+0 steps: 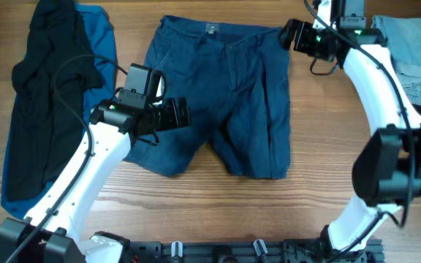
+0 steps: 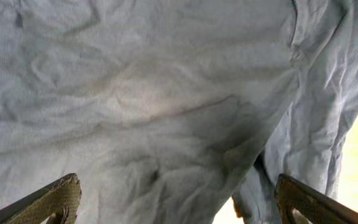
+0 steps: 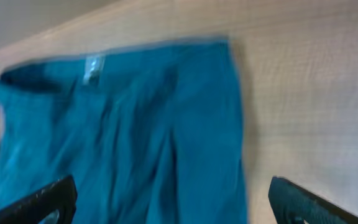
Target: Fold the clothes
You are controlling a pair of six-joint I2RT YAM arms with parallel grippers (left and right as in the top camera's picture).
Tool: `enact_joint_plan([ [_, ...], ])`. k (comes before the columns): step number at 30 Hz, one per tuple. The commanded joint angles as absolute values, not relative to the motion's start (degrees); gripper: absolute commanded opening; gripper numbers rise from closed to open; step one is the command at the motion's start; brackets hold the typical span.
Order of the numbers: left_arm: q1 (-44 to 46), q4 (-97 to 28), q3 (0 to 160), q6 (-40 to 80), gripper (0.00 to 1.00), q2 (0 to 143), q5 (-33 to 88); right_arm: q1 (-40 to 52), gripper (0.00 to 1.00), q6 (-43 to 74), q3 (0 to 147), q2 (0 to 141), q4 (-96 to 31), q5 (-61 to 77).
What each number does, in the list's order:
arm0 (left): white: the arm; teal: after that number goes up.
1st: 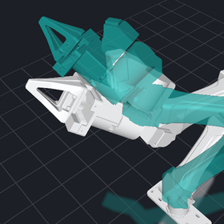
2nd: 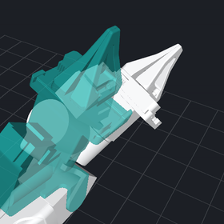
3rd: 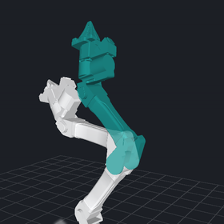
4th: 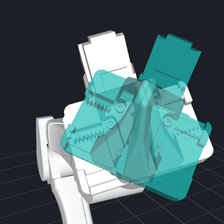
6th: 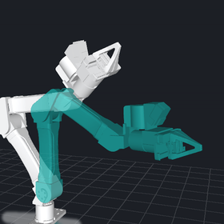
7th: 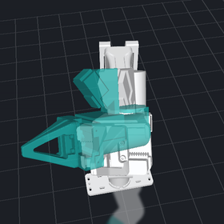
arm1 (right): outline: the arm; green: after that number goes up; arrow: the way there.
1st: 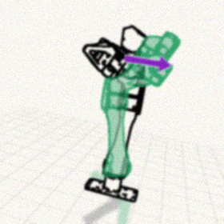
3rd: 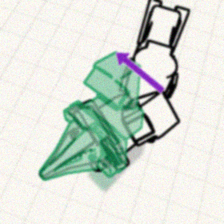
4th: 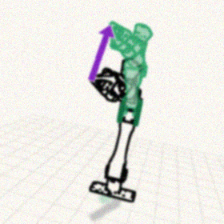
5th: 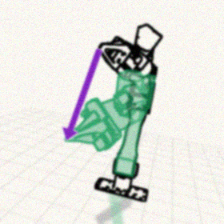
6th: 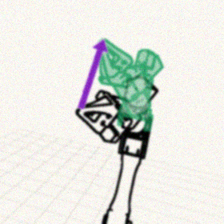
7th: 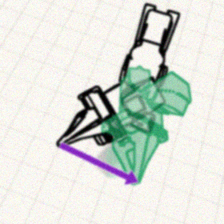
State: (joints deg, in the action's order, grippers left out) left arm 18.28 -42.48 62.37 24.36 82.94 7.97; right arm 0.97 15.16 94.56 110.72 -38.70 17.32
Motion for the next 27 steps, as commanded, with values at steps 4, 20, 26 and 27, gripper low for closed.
enact_joint_plan([
  [4,15.18,-40.56,63.35,24.93,1.0,82.21,9.78,1.34,0.93,21.23,94.98,96.33,-62.41,11.92],
  [20,6.57,-39.48,63.35,24.23,1.0,80.29,13.87,3.05,0.75,24.58,58.15,91.81,-56.31,17.17],
  [26,6.59,-39.51,63.35,24.27,1.0,80.29,13.93,3.05,0.51,28.93,47.79,91.83,-41.3,18.17],
  [27,6.59,-39.62,63.35,24.27,1.0,80.29,13.93,3.05,0.5,29.08,46.92,91.83,-39.51,18.76],
])
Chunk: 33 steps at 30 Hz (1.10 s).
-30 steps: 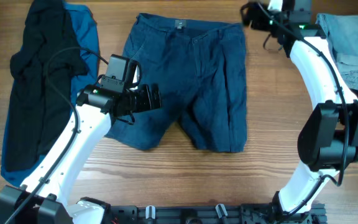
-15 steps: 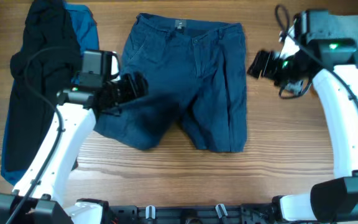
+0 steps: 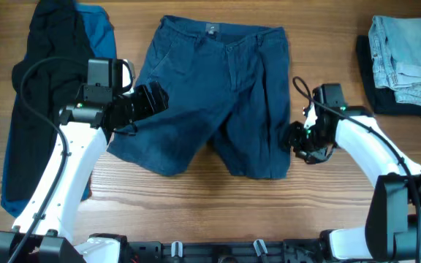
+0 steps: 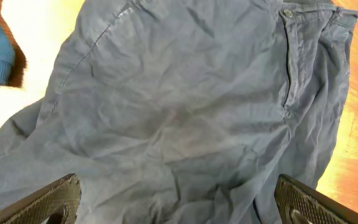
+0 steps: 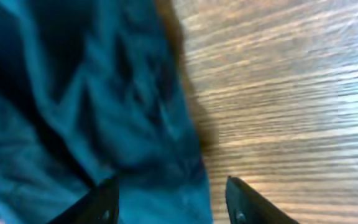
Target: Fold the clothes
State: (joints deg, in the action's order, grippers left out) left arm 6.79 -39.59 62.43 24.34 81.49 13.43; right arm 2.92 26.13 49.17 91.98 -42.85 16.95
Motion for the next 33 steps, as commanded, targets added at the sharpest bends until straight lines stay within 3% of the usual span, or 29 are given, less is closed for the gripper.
enact_joint_plan([
  [1,6.59,-39.64,63.35,24.27,1.0,80.29,13.91,3.05,0.49,29.12,46.46,91.83,-38.57,19.03],
  [13,6.59,-39.64,63.35,24.25,1.0,80.29,13.91,3.18,0.44,28.62,42.46,92.14,-36.34,22.09],
  [18,6.59,-39.64,63.35,24.27,1.0,80.29,13.91,3.2,0.04,28.56,41.04,92.03,-34.46,22.57],
  [24,6.59,-39.83,63.35,24.25,1.0,80.29,13.89,-0.12,0.04,25.02,47.68,89.54,-40.1,20.36],
  [33,6.57,-39.83,63.35,24.21,1.0,80.29,13.39,-1.58,0.04,20.08,67.18,87.64,-60.58,1.13],
])
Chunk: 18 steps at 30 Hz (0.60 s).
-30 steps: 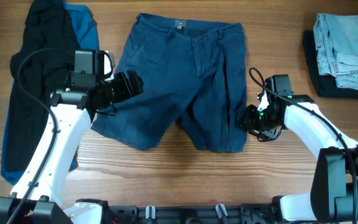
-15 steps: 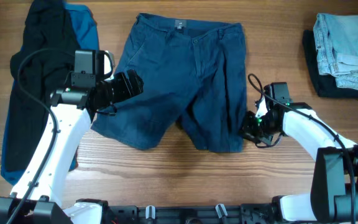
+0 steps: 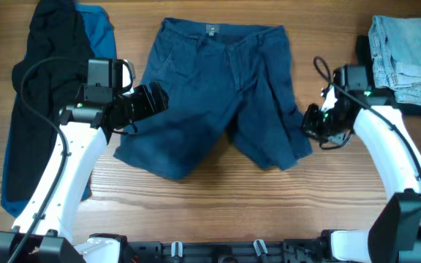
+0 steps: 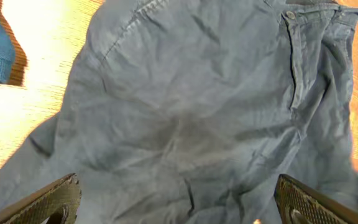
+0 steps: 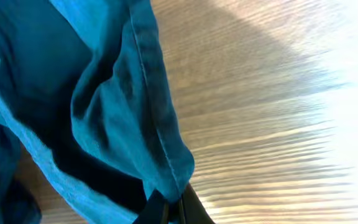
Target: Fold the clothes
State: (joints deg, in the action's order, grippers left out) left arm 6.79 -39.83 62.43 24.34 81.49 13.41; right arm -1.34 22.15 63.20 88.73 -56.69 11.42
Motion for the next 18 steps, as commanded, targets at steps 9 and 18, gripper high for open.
enact_joint_plan([
  [9,6.59,-39.38,63.35,24.23,1.0,80.29,13.02,-1.58,0.04,21.71,73.41,87.61,-69.97,-10.7],
  [18,6.59,-39.27,63.35,22.87,1.0,80.29,13.04,-3.77,0.94,20.1,75.53,88.16,-63.51,1.56],
])
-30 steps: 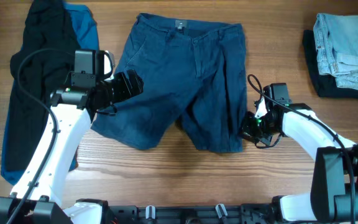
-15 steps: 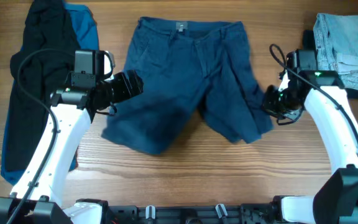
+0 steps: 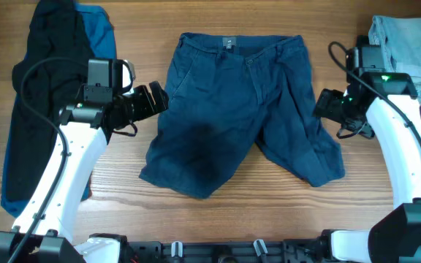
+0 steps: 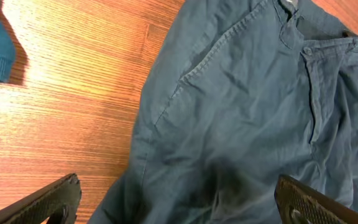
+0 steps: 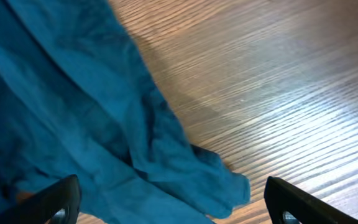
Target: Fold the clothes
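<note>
Dark blue shorts [image 3: 240, 109] lie flat in the middle of the wooden table [image 3: 218, 219], waistband at the far side, both legs spread toward the near side. My left gripper [image 3: 156, 100] hovers open at the shorts' left edge; in the left wrist view the left gripper [image 4: 179, 208] has the shorts [image 4: 241, 112] below it and nothing between its fingers. My right gripper [image 3: 327, 106] stands open beside the right leg. The right wrist view shows the right gripper [image 5: 173, 205] open above the leg's crumpled hem [image 5: 216, 186].
A black garment on a blue one [image 3: 50, 95] lies along the left side. Folded light denim [image 3: 408, 47] sits on a dark piece at the far right corner. Bare wood [image 5: 278, 81] shows right of the shorts.
My right gripper was shut on the right leg's hem; now it is open and the hem lies on the table. The shorts sit further right. The left arm has not moved.
My left gripper was over the shorts' left leg and the right one near the waistband's right corner. Then the left stood at the left edge and the right was at the right leg's edge. It held the hem, and now the shorts lie shifted right, legs apart.
</note>
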You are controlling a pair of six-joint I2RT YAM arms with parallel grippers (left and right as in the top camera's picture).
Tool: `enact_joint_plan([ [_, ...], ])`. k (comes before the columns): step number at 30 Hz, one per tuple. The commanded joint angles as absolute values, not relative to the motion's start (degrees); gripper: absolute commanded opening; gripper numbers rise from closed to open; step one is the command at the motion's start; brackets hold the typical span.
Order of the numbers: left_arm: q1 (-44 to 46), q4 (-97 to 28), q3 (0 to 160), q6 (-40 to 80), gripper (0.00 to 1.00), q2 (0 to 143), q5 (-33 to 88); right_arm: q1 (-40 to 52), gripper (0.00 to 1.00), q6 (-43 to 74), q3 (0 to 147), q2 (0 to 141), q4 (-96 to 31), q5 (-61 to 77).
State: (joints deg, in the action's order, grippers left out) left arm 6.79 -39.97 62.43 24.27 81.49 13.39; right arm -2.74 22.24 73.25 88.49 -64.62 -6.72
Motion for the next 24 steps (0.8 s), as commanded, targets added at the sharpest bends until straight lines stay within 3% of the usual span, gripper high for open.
enact_joint_plan([
  [1,6.59,-38.37,63.35,22.9,0.98,80.31,13.04,-3.66,0.92,16.99,75.83,88.16,-62.46,6.66],
  [3,6.59,-35.22,63.35,22.9,0.97,80.36,13.04,-2.24,0.88,11.88,75.85,88.18,-59.59,18.44],
  [7,6.57,-28.01,63.35,22.72,0.96,80.36,13.02,5.52,0.82,12.53,75.85,88.47,-55.64,19.07],
  [8,6.57,-26.46,63.35,22.72,0.95,80.36,13.04,7.46,0.76,13.93,75.83,88.77,-54.7,18.35],
  [9,6.57,-25.45,63.35,22.72,0.94,80.34,13.04,9.8,0.64,16.91,75.81,89.47,-53.82,16.34],
  [11,6.28,-25.06,63.35,22.72,0.91,80.23,13.04,12.84,0.17,19.84,75.72,91.48,-52.9,14.61],
  [12,5.98,-25.28,63.35,22.72,0.89,80.18,13.04,13.74,0.04,20.05,75.72,92.66,-52.69,14.63],
  [17,0.91,-27.81,63.35,22.72,0.8,78.83,13.04,16.27,0.04,21.93,75.72,103.42,-49.87,14.57],
  [24,-5.17,-29.45,63.35,22.72,0.8,77.12,13.04,16.12,0.04,22.41,75.72,114.39,-37.3,11.64],
])
